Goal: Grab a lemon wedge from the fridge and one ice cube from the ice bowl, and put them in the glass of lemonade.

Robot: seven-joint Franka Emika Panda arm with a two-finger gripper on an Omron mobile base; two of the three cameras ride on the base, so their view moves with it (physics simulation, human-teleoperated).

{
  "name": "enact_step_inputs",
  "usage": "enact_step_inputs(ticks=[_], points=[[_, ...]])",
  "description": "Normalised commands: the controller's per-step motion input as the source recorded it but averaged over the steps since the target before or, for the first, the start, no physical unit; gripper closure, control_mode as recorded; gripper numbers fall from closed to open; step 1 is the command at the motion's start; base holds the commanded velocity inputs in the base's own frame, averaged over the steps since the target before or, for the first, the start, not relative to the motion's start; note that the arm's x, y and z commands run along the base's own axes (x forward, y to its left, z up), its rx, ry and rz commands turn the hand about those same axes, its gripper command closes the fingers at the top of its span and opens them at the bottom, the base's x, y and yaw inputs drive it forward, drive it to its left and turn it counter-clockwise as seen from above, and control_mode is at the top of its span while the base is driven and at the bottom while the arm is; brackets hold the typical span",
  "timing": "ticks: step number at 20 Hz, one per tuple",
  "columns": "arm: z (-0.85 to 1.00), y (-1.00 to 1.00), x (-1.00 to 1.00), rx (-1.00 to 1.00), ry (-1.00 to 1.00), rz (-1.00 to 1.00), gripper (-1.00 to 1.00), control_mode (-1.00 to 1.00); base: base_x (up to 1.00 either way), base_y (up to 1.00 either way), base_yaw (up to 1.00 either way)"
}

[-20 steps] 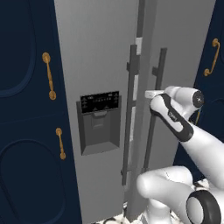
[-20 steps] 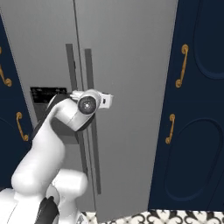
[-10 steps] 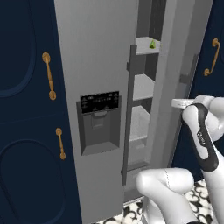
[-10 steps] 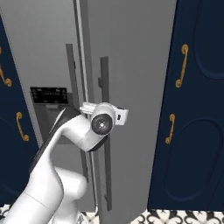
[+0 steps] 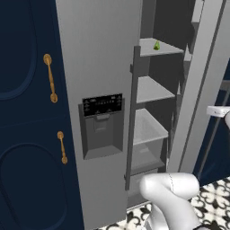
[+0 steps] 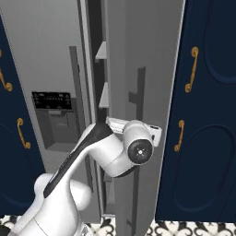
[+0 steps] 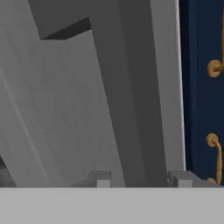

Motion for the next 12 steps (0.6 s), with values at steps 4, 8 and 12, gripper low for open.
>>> enact_step_inputs(ticks=[4,8,12], points=[[0.38,-0.14,-0.38,0.01,-0.03,0.0,-1.0,-1.0,0.0,0.0,0.0],[0.31,-0.34,-0.48,0.0,-0.09,-0.03,-1.0,-1.0,0.0,0.0,0.0],[0.05,-0.61,-0.23,-0.03,-0.18,-0.06,-1.0,-1.0,0.0,0.0,0.0]])
